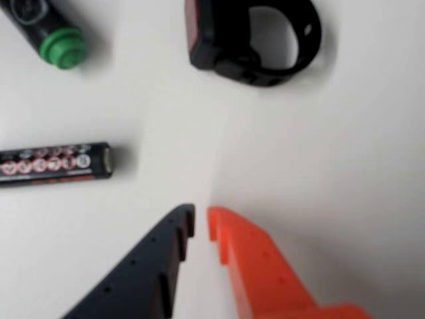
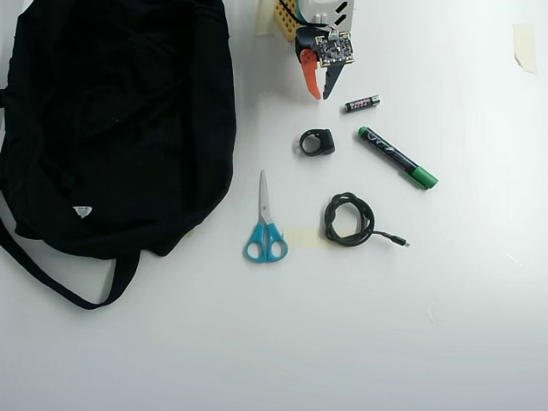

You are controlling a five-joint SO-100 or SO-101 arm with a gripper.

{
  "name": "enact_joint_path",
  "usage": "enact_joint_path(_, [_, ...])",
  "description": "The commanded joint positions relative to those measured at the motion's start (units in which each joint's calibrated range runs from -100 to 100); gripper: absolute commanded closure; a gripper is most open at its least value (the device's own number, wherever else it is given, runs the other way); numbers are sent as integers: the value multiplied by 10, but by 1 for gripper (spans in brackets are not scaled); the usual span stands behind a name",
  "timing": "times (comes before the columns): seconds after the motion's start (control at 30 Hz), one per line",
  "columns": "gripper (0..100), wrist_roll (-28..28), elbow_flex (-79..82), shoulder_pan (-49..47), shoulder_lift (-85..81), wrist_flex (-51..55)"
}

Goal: Put the green marker into the black bag

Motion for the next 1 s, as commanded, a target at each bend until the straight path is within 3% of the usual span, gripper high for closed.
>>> enact_joint_path(0.0, [98,-1,13,4,-7,30])
enact_joint_path(0.47, [98,-1,8,-3,-7,23])
enact_joint_path(0.7, [98,2,-79,-3,17,26])
enact_joint_path(0.97, [98,4,-253,-39,180,-10])
